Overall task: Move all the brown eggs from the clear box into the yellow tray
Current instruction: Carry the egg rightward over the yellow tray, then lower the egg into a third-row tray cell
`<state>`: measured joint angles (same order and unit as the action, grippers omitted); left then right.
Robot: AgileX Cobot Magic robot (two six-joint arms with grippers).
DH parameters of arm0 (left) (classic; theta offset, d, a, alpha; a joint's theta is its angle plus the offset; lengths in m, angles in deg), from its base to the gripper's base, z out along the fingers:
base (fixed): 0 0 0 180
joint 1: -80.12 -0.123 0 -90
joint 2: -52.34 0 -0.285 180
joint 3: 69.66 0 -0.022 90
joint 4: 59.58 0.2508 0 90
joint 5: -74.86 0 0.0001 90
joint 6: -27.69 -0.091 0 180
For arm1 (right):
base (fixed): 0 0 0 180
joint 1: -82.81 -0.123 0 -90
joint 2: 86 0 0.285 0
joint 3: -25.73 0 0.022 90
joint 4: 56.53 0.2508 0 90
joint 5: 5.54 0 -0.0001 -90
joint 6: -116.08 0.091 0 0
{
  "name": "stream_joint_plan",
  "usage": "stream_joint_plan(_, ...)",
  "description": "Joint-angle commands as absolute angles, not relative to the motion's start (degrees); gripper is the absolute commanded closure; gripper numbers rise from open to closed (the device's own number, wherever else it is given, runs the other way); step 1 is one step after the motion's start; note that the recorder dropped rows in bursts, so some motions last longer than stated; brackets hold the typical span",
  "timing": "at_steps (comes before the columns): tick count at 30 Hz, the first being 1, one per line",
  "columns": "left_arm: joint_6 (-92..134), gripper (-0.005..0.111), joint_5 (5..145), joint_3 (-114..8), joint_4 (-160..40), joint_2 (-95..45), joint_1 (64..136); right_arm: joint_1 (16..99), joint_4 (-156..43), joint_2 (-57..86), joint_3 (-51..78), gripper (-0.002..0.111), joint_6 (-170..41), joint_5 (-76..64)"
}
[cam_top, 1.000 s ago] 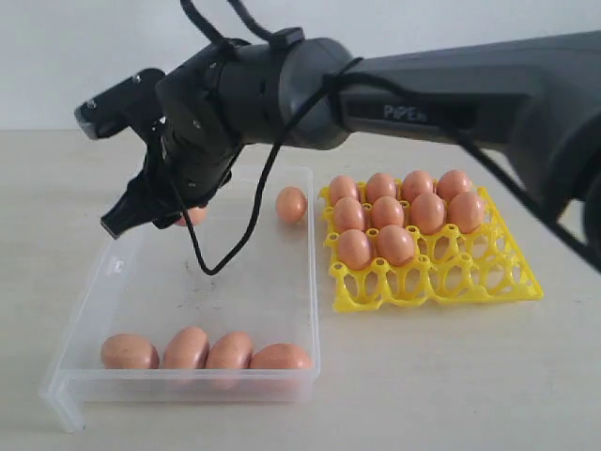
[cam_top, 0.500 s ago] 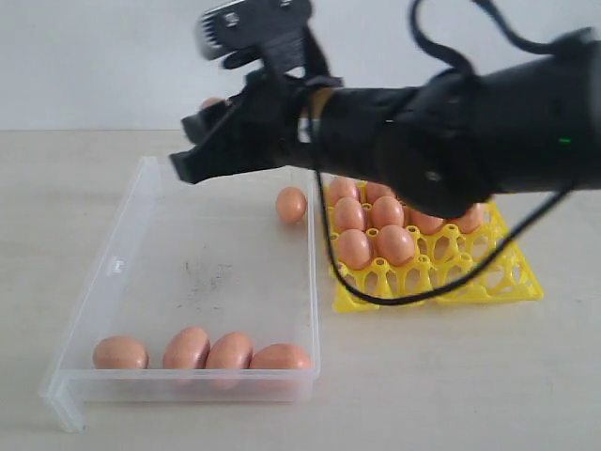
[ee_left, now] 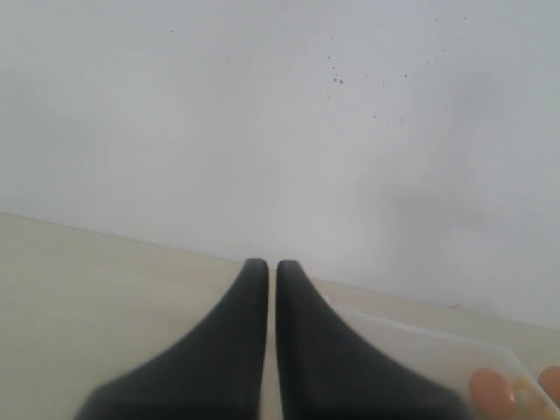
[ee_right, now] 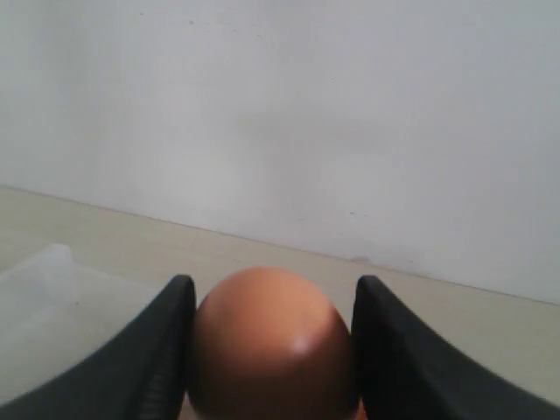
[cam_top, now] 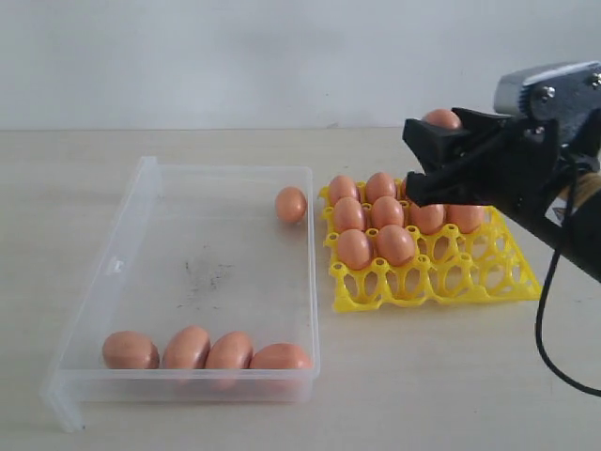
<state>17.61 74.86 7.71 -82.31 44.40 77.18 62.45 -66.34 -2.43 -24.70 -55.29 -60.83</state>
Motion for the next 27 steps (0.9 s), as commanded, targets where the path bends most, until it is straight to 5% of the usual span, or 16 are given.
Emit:
stream_joint_plan(1, 17.3, 0.103, 74.9, 7.6, -82.6, 44.6, 77.4, 69.7, -73.9, -8.2, -26.2, 0.108, -50.5, -71.8)
stream_joint_plan(12, 17.3, 0.103, 74.9, 7.6, -82.6, 44.6, 77.4, 83.0, -100.7, -24.7, -20.7, 0.108, -42.1, -75.5)
stream_joint_plan(27, 17.3, 0.103, 74.9, 7.6, -82.6, 44.6, 77.4, 83.3, -102.2, -33.3, -15.4, 0.108, -41.7, -75.5)
